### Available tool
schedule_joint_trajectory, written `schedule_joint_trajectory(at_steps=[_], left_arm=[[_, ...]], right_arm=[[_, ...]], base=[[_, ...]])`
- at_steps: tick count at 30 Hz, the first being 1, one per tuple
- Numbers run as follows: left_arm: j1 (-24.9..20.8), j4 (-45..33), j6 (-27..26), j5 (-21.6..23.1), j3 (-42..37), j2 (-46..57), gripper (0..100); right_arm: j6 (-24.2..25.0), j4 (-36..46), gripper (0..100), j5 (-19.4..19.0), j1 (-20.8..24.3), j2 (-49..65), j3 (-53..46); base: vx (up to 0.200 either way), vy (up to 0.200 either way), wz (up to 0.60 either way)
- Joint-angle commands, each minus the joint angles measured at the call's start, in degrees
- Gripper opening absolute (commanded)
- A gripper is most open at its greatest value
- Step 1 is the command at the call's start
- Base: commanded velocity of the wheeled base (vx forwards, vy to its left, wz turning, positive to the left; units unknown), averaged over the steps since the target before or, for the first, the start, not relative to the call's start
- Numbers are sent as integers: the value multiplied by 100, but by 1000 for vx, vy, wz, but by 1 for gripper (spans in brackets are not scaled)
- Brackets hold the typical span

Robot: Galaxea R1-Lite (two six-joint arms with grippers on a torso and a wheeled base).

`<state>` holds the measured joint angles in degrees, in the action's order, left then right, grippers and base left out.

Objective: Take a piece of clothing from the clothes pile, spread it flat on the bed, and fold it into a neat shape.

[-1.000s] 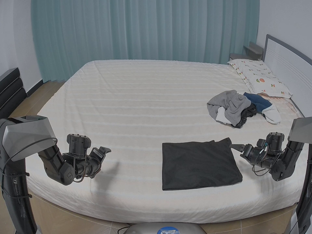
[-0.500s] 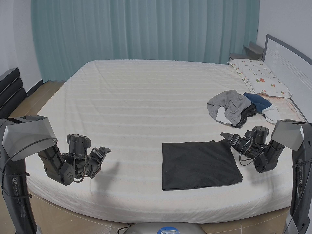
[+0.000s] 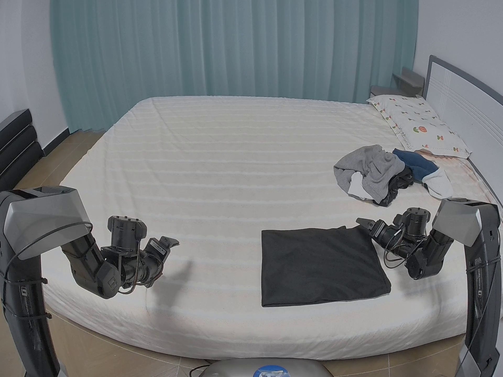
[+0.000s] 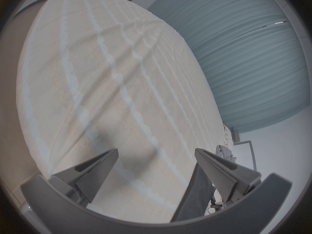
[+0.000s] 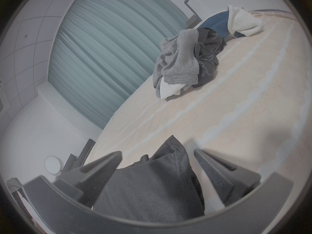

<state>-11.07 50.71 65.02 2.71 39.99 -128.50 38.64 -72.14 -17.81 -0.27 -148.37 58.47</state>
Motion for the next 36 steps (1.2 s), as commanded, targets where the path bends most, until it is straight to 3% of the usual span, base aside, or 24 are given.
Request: schedule_joint_trajectory(at_steps=[1, 31, 32, 36], left_arm=[[-1, 0, 1, 2, 1, -8, 100], [-1, 9, 1, 2, 1, -8, 100], [-1, 0, 1, 2, -8, -8, 100], [-1, 0, 1, 2, 1, -8, 100]], right_arm=[[-15, -10, 0, -3, 36, -78, 16], [-6, -63, 0, 357, -61, -333, 490], [-6, -63, 100, 357, -61, -324, 490], [12, -98, 100, 340, -52, -254, 385]], base=[[0, 0, 0], [0, 0, 0], [0, 0, 0], [0, 0, 0]])
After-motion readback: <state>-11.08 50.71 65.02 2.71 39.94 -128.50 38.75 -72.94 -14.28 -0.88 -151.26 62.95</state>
